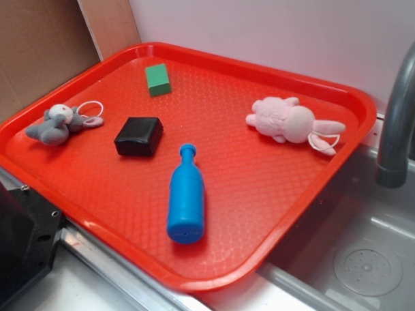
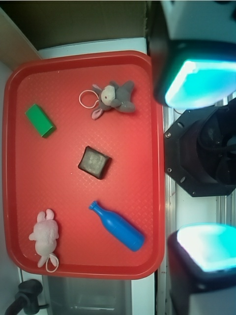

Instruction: Grab the green block.

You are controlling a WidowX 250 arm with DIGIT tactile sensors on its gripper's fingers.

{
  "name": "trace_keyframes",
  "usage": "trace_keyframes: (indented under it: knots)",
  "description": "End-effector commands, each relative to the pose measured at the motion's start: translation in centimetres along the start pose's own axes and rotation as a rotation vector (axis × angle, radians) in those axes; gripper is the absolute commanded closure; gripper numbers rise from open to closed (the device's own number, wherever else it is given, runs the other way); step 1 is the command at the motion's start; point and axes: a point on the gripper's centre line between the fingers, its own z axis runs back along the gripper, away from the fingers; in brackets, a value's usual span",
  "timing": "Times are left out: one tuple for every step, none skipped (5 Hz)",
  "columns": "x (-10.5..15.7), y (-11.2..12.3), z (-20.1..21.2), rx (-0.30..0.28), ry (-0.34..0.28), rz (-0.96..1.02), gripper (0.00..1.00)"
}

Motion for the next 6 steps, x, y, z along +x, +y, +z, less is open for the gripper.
trace_keyframes:
  knots:
    - [0.0, 0.0, 0.0, 0.000, 0.000, 0.000, 0.00]
    - [4.7, -0.2, 0.4, -0.002, -0.019, 0.086, 0.00]
    - [9.6, 0.2, -0.9, 0.045, 0.007, 0.239, 0.00]
    - [14.4, 2.3, -2.4, 0.099, -0.021, 0.387, 0.00]
    - [18.8, 5.5, -5.3, 0.113, -0.033, 0.495, 0.00]
    - [20.7, 8.5, -7.9, 0.130, 0.001, 0.573, 0.00]
